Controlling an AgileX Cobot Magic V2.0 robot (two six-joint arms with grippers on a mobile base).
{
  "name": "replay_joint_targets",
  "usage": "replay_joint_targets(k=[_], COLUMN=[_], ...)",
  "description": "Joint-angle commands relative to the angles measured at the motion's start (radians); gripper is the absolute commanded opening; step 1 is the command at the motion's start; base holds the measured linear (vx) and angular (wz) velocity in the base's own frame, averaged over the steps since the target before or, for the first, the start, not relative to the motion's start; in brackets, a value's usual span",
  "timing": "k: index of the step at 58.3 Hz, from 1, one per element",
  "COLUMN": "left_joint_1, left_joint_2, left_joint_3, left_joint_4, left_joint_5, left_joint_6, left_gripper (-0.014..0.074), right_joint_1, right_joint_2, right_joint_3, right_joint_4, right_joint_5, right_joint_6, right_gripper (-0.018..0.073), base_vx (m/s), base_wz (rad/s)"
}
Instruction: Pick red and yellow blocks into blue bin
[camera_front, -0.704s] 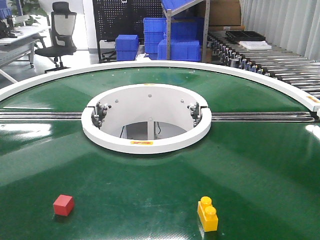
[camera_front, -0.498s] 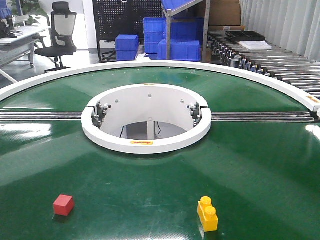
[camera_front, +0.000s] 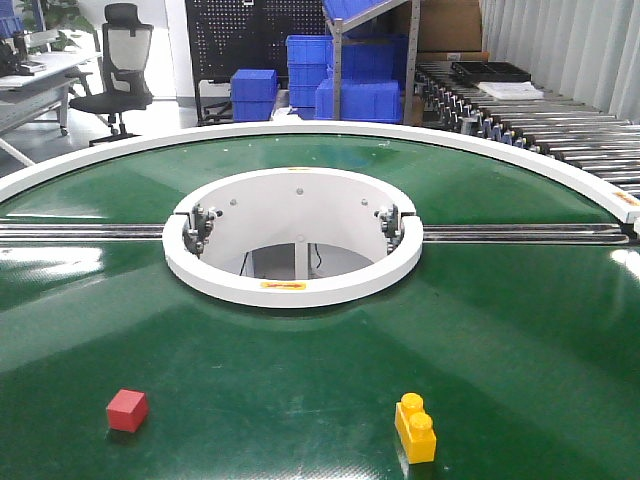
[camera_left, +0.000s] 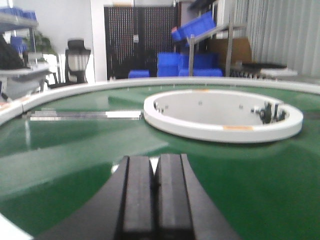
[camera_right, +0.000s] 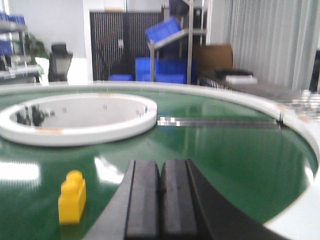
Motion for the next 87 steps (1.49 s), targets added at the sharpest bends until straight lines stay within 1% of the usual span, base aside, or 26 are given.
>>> replay_joint_targets(k=[1,3,7,14,20,22,28,31,35,41,44,48,51,54,56,59,64,70,72,74,79,83,85,86,87], left_joint_1=[-0.005,-0.005,-0.005,-0.005,-0.005,-0.005,-0.005,-0.005,-0.005,-0.005,-0.005,-0.005,-0.005,-0.005,-0.005,-0.005,-0.005,-0.005,-0.005,-0.009,-0.022,-0.046,-0.062,-0.071,-0.078], left_joint_2=[-0.017,-0.017,-0.015,0.020,0.114,0.158,0.270,0.325,0.392,0.475,0.503,0.528,0.542,0.552,0.558,0.565,0.566,0.566,0.566,0.566,0.566,0.566,0.566,0.566,0.566], left_joint_3=[-0.053,-0.082,-0.174,-0.325,-0.483,-0.535,-0.626,-0.643,-0.641,-0.641,-0.641,-0.641,-0.641,-0.641,-0.641,-0.641,-0.641,-0.641,-0.641,-0.641,-0.641,-0.641,-0.641,-0.641,-0.641], left_joint_4=[-0.009,-0.009,-0.009,-0.009,-0.004,-0.004,0.014,0.015,0.015,0.011,0.010,0.010,0.010,0.010,0.011,0.011,0.011,0.011,0.011,0.011,0.011,0.008,0.004,0.004,0.004], left_joint_5=[-0.132,-0.131,-0.100,-0.005,0.180,0.260,0.447,0.521,0.585,0.683,0.706,0.700,0.681,0.688,0.691,0.691,0.689,0.695,0.697,0.701,0.704,0.705,0.705,0.705,0.705], left_joint_6=[-0.015,-0.027,-0.059,-0.063,-0.046,-0.045,-0.041,-0.019,-0.004,-0.002,-0.003,-0.003,-0.003,-0.005,-0.006,-0.027,-0.035,-0.030,-0.030,-0.028,-0.027,-0.009,0.004,0.006,0.006], left_gripper=[0.0002,0.0002,0.0002,0.0002,0.0002,0.0002,0.0002,0.0002,0.0002,0.0002,0.0002,0.0002,0.0002,0.0002,0.0004,0.0004,0.0004,0.0020,0.0036,0.0060,0.0155,0.0274,0.0326,0.0378,0.0403], right_joint_1=[-0.004,-0.004,-0.004,-0.004,-0.004,-0.004,-0.004,-0.004,-0.004,-0.004,-0.004,-0.004,-0.004,-0.004,-0.003,-0.003,-0.003,-0.003,-0.003,-0.002,-0.002,0.002,0.018,0.033,0.046], right_joint_2=[-0.011,-0.011,-0.009,0.051,0.155,0.191,0.311,0.362,0.440,0.543,0.583,0.627,0.650,0.669,0.680,0.687,0.687,0.687,0.687,0.687,0.701,0.733,0.757,0.768,0.784], right_joint_3=[-0.032,-0.067,-0.170,-0.313,-0.436,-0.468,-0.539,-0.549,-0.552,-0.552,-0.552,-0.552,-0.552,-0.552,-0.552,-0.552,-0.553,-0.559,-0.564,-0.568,-0.586,-0.603,-0.614,-0.620,-0.626], right_joint_4=[-0.009,-0.009,-0.017,-0.052,-0.050,-0.050,-0.049,-0.048,-0.039,-0.027,0.015,0.068,0.088,0.090,0.090,0.101,0.142,0.211,0.240,0.274,0.338,0.383,0.393,0.395,0.393], right_joint_5=[-0.150,-0.139,-0.068,0.043,0.169,0.215,0.356,0.404,0.462,0.512,0.523,0.544,0.562,0.580,0.593,0.598,0.597,0.599,0.599,0.603,0.612,0.632,0.647,0.652,0.654], right_joint_6=[-0.009,-0.009,-0.009,-0.009,-0.008,-0.008,-0.008,-0.008,-0.004,-0.003,-0.001,-0.010,-0.028,-0.062,-0.097,-0.121,-0.157,-0.228,-0.262,-0.286,-0.361,-0.406,-0.418,-0.421,-0.421], right_gripper=[-0.0010,-0.0010,-0.0010,-0.0010,-0.0010,-0.0010,-0.0010,-0.0010,-0.0010,-0.0010,-0.0010,-0.0010,-0.0008,0.0000,0.0017,0.0048,0.0125,0.0256,0.0321,0.0364,0.0489,0.0570,0.0601,0.0615,0.0624], base_vx=[0.00,0.00,0.00,0.00,0.00,0.00,0.00,0.00,0.00,0.00,0.00,0.00,0.00,0.00,0.00,0.00,0.00,0.00,0.00,0.00,0.00,0.00,0.00,0.00,0.00], base_wz=[0.00,0.00,0.00,0.00,0.00,0.00,0.00,0.00,0.00,0.00,0.00,0.00,0.00,0.00,0.00,0.00,0.00,0.00,0.00,0.00,0.00,0.00,0.00,0.00,0.00])
